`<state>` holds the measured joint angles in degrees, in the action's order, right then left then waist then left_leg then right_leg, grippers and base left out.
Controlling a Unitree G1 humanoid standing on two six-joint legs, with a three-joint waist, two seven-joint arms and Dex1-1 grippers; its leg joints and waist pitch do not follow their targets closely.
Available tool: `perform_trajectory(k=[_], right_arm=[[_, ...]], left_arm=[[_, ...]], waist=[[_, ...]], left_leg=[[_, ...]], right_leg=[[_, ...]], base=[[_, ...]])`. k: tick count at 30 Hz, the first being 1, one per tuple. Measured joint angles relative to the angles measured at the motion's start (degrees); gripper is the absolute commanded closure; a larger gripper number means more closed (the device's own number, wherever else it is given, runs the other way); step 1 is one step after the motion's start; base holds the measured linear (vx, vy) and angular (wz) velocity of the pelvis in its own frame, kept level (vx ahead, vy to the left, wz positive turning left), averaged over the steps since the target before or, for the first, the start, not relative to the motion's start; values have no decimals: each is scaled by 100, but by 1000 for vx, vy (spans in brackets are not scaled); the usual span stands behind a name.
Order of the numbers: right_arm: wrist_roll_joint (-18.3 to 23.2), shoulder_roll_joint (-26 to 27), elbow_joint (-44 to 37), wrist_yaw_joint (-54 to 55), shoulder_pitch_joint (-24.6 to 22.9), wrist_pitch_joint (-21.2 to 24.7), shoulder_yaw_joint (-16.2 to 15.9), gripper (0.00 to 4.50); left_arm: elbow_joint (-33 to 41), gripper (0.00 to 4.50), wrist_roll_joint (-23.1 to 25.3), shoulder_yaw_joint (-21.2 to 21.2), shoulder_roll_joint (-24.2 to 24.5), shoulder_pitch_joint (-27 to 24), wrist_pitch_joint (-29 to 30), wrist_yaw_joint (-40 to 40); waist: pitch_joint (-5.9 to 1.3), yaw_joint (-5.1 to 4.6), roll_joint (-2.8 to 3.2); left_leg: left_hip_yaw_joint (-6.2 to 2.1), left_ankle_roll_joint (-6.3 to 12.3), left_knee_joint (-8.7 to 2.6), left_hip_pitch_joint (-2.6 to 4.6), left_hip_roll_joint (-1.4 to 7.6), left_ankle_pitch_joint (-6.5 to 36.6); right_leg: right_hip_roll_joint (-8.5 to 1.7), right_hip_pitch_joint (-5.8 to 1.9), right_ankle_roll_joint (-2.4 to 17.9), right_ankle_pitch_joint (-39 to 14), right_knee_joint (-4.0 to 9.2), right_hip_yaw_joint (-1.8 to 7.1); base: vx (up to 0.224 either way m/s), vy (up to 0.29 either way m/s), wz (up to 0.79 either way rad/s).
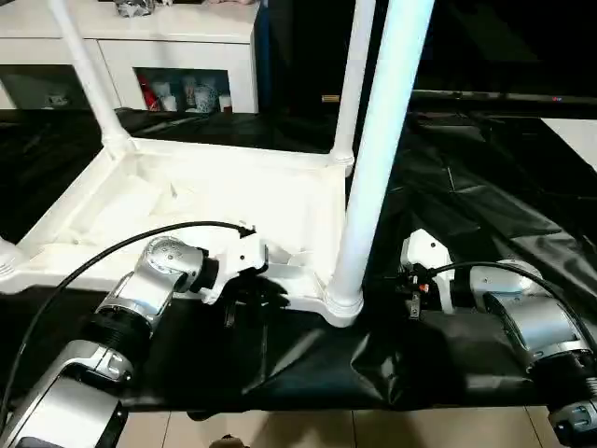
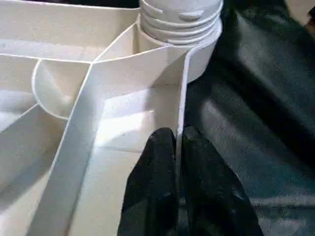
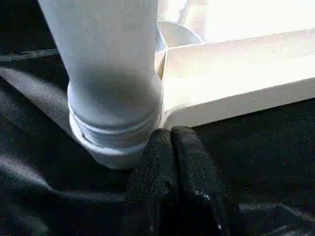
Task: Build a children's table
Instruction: Rotate leg to tighten
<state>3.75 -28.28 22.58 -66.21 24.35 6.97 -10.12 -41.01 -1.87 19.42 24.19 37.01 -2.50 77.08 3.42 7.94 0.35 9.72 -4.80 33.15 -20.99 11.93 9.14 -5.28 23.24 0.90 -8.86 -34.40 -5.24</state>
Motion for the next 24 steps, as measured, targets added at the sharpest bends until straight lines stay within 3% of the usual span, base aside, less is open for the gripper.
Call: perform_trajectory(k=[4, 10, 12, 16, 24], right_arm=[[29, 9, 12, 14, -1, 57, 28, 433], [96, -8, 274, 238, 0, 291, 357, 373], [187, -63, 296, 179, 9, 285, 413, 358], [335, 46, 313, 90, 33, 244, 359, 327], [339, 164, 603, 223, 239, 77, 434, 261]], left_arm=[[91, 450, 18, 2, -77, -50, 107, -95], [317, 450, 174, -53, -474, -118, 671, -892], [406, 450, 245, -127, -646, -130, 978, -1448], [476, 450, 337, -327, -863, -120, 1430, -2338], [1119, 450, 378, -371, -788, -440, 1721, -2439]], waist=[[-14, -12, 23], [-34, 10, 54], [-34, -25, 52], [-33, -216, 45], [-31, -278, 35]], left_leg=[[1, 0, 0, 2, 0, 0], [11, 1, 3, 16, -9, 0], [12, 1, 3, 27, -7, 0], [-10, 1, 2, 34, -7, 0], [-13, 1, -2, 44, -6, 1]], right_leg=[[0, 0, -2, -6, 0, 0], [-13, -15, -21, -16, -1, 6], [-12, -18, -29, -21, -1, 6], [-12, -19, -30, -21, 6, -23], [-10, -13, -28, -19, 23, -31]], base=[[0, 0, 0], [0, 0, 0], [0, 0, 0], [0, 0, 0], [0, 0, 0]])
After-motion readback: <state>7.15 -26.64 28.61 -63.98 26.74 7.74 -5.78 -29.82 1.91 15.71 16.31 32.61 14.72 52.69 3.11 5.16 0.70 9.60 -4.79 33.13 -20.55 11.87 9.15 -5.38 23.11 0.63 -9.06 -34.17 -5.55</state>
